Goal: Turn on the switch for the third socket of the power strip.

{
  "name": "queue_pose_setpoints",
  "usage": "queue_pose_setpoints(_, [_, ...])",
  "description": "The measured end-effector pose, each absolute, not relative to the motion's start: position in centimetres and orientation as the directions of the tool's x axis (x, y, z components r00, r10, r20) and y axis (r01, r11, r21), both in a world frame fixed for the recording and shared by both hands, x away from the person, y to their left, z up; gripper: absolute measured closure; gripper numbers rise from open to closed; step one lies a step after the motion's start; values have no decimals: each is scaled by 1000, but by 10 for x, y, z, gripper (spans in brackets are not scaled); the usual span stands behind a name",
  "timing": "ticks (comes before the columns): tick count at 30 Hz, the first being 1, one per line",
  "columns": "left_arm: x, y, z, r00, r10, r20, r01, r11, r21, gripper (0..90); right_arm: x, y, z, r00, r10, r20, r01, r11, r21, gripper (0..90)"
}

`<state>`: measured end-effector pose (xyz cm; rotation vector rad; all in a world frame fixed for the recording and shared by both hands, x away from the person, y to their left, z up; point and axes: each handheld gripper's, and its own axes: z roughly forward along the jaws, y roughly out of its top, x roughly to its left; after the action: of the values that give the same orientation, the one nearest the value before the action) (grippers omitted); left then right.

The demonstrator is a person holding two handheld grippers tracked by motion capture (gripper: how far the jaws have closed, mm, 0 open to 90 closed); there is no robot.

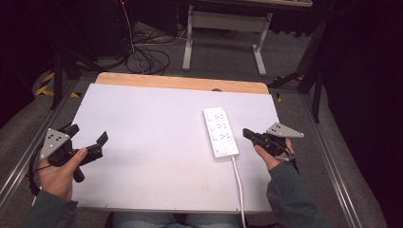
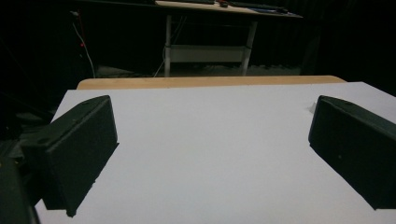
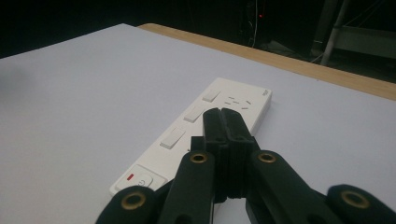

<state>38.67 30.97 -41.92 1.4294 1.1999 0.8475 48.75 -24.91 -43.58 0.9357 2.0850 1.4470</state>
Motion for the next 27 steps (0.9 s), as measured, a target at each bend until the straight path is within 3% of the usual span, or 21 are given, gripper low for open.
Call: queue_pose_setpoints(27, [384, 312, -420, 242, 966, -87, 227, 31, 973, 17, 502, -241, -439, -676, 736, 27, 298, 240, 924, 900])
